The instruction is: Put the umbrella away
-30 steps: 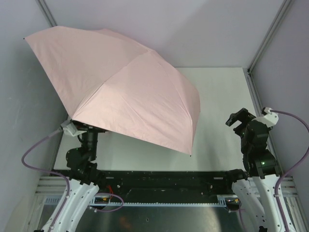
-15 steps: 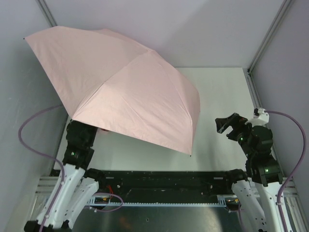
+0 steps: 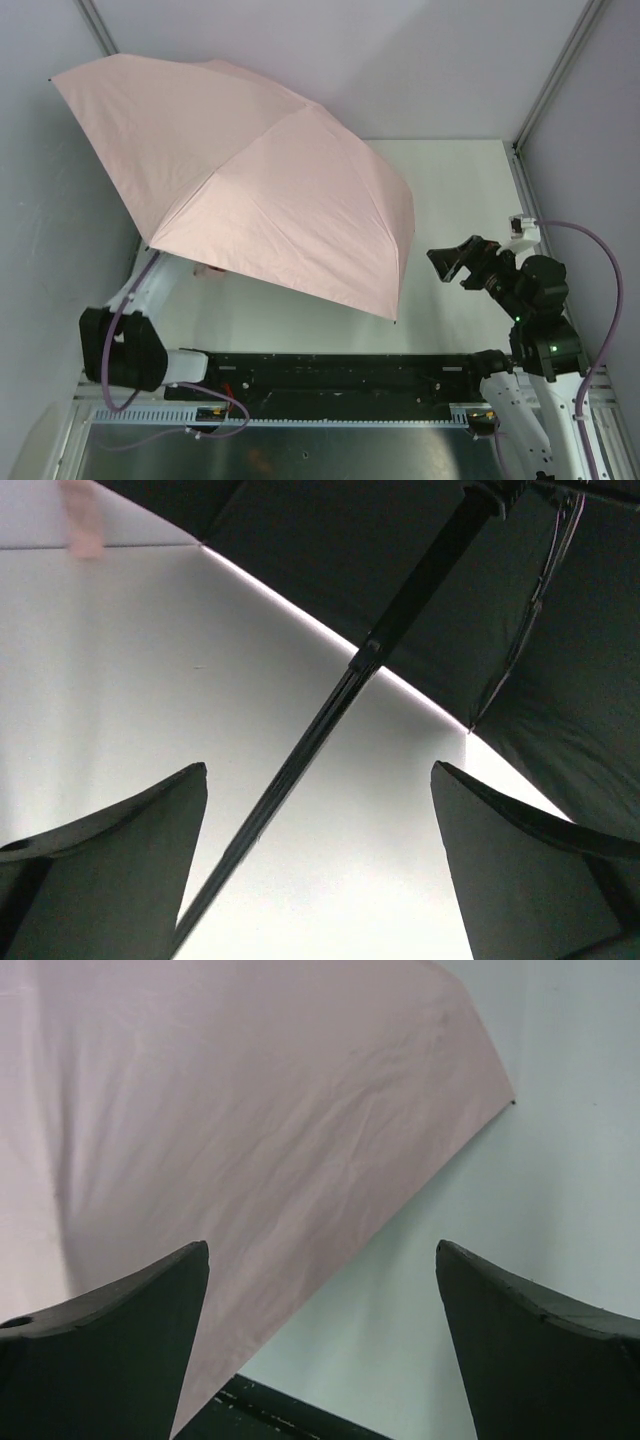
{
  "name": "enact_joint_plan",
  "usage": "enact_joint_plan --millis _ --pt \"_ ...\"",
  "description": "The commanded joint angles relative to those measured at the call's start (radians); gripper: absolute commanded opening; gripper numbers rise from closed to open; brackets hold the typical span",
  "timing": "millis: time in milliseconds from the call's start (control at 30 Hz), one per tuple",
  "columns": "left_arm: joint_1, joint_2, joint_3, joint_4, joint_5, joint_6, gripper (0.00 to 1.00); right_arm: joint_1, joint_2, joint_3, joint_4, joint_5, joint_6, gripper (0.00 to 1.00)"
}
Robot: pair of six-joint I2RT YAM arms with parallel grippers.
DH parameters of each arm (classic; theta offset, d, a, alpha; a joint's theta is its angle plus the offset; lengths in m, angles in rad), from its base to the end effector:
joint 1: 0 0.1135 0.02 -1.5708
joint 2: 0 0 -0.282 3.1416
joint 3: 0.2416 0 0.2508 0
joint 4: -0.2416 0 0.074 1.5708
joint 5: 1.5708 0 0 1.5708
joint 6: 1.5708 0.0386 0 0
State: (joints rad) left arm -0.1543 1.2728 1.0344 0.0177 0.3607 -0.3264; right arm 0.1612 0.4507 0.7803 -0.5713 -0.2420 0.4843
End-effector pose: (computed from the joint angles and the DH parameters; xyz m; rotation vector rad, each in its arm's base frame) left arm 0.2898 -0.0589 0.3598 0.1075 1.8234 -0.6645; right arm 0.0828 0.0228 0.3452 0.1236 1.8536 0.6728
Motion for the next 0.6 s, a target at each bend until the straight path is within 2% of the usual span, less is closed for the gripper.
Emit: enact_joint_plan --millis 0,100,267,333,433,567 --pt "-0.011 0.121 0.092 -0.001 0.182 0.127 0.95 -0.004 -0.021 0.102 -0.044 -0.096 -0.03 0.99" --pt "-0.022 0.178 0.09 -0.001 0.196 0.142 0.92 -0.003 -0.018 0.17 -0.123 -0.146 -0.046 0.99" --pt "-0.034 0.191 0.052 0.0 0.164 0.143 0.78 -0.003 -0.021 0.281 -0.253 -0.193 -0.061 0.99" --pt "-0.037 0.183 0.035 -0.001 0.159 0.131 0.67 -0.004 0.005 0.342 -0.324 -0.221 -0.064 0.99" --pt "-0.048 0.162 0.025 -0.002 0.162 0.1 0.46 -0.003 0.044 0.411 -0.449 -0.247 -0.07 0.98" --pt "-0.054 0.136 0.063 -0.005 0.218 0.002 0.17 -0.003 0.079 0.458 -0.596 -0.104 -0.056 0.98"
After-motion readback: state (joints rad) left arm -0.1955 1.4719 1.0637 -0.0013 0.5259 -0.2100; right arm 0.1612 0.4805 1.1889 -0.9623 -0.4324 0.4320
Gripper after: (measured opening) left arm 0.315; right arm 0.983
